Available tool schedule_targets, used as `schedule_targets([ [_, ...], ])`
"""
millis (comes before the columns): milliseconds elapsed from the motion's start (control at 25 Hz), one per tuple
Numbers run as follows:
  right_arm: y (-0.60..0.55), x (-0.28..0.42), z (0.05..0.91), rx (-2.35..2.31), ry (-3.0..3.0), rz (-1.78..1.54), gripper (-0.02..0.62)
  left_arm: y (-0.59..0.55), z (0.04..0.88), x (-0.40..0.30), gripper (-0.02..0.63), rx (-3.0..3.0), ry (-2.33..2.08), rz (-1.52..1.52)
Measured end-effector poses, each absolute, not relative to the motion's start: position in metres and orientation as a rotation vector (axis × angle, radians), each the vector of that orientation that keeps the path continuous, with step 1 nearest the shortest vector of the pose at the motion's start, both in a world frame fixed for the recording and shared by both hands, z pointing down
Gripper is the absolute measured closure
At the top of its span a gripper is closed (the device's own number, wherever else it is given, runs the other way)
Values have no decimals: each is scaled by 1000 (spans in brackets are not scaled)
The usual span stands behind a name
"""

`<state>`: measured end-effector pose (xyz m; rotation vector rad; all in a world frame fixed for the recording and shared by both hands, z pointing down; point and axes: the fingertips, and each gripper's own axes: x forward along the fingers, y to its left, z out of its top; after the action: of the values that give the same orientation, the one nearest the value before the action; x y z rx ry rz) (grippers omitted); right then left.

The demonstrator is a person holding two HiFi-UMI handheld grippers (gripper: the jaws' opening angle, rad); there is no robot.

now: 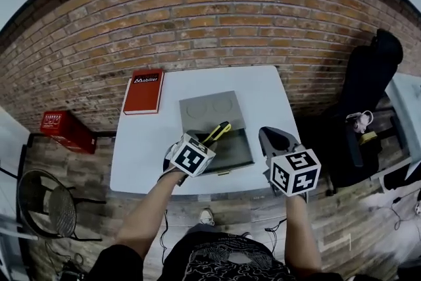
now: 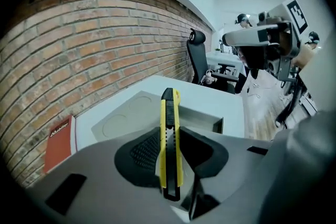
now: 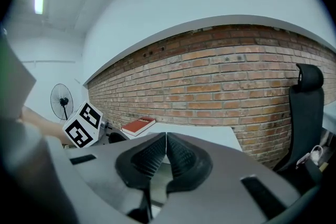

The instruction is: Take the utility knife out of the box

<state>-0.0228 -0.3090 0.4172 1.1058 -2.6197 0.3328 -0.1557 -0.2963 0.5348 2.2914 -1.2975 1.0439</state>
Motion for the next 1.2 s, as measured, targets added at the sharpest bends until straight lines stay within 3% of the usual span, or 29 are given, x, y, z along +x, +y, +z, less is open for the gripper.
schedule_targets([
  [1200,-273,-24,366,867,-2796,178,575,-219,388,-205,479,2098,-2068,495],
])
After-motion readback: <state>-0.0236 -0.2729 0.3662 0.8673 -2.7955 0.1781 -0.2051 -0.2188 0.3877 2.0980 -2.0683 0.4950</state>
